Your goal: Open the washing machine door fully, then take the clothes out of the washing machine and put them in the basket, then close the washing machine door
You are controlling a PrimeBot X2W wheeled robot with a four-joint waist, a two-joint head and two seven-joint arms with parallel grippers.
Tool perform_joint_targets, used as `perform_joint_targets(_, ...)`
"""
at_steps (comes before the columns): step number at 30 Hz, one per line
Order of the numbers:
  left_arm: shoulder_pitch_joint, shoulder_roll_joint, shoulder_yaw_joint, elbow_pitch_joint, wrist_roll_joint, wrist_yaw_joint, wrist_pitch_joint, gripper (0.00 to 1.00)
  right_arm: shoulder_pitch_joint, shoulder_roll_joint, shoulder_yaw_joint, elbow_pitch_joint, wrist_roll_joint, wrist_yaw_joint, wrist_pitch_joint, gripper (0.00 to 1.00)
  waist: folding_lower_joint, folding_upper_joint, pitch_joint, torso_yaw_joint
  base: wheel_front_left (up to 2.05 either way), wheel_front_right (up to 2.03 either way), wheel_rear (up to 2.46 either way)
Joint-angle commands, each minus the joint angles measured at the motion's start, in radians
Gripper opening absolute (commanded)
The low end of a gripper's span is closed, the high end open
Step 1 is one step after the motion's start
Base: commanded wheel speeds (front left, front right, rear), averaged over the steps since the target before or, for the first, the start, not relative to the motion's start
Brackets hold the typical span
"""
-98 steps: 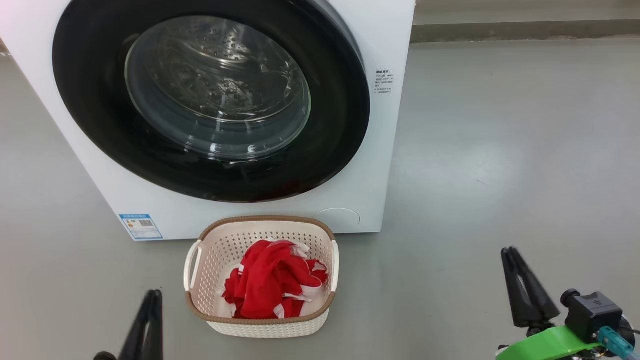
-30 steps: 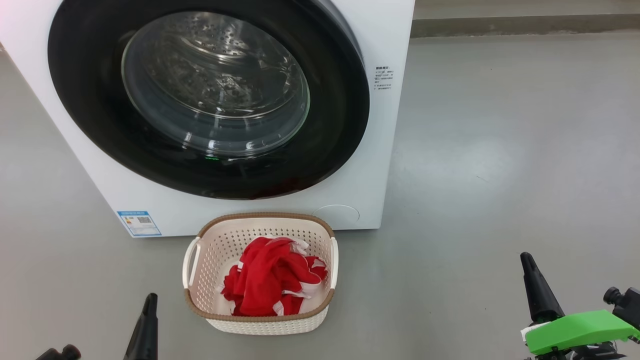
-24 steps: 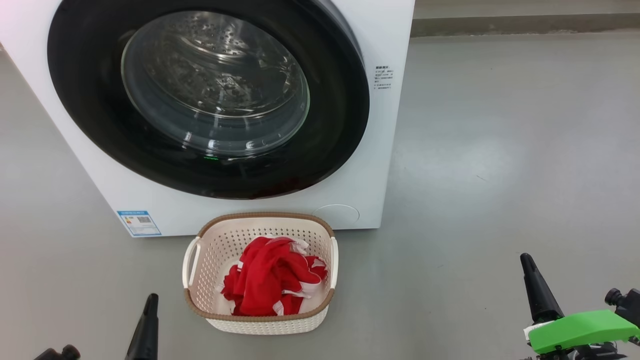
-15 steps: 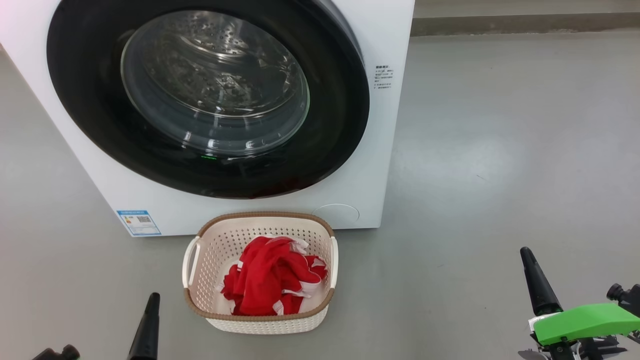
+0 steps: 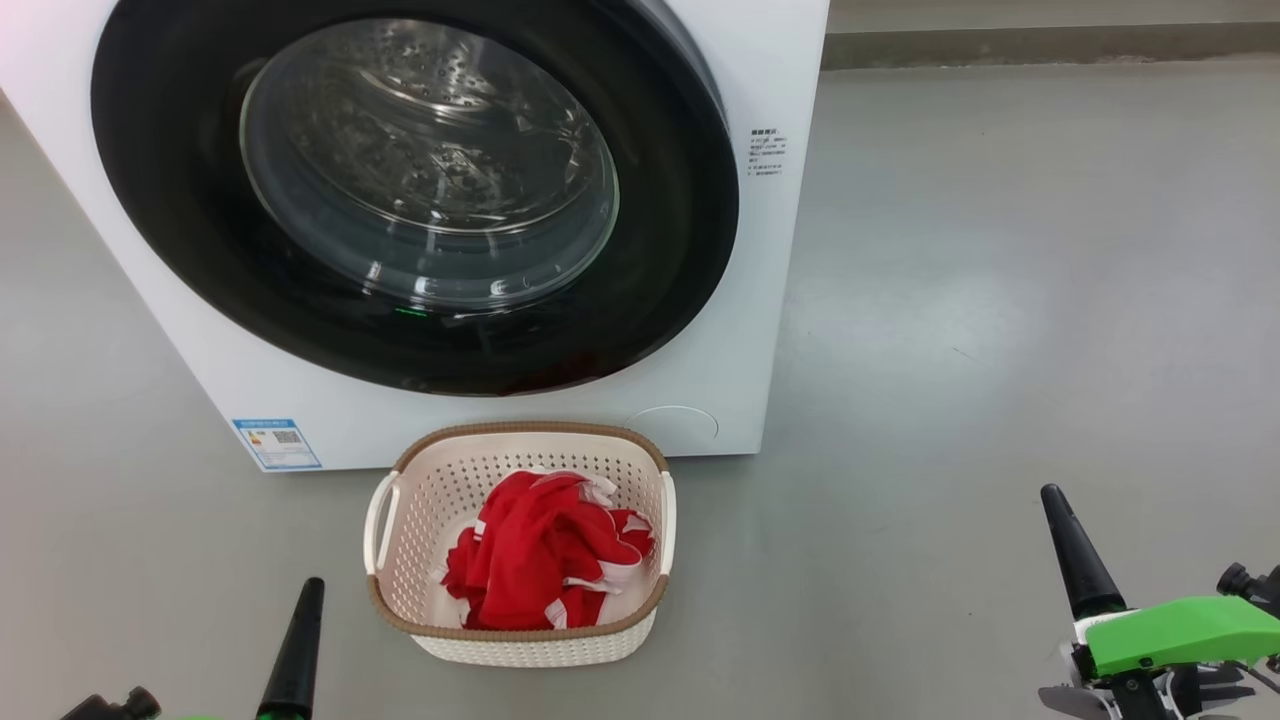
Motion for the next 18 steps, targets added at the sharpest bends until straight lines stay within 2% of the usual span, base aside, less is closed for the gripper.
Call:
perform_joint_targets(1, -0.055, 0.009, 0.031, -0.017, -0.036, -0.010, 0.008, 0.00, -0.051, -0.020, 0.005, -0.024, 0.041, 0.000, 0.011, 0.00, -0.0001, -0.0001, 0.000, 0.000, 0.00, 0.00, 0.00)
perform_joint_targets(18, -0.084, 0.010, 0.038, 0.011, -0.231, -0.013, 0.057, 0.00, -0.072, -0.023, -0.003, -0.014, 0.228, -0.001, 0.061, 0.00, -0.0001, -0.0001, 0.004, -0.001, 0.00, 0.00, 0.00)
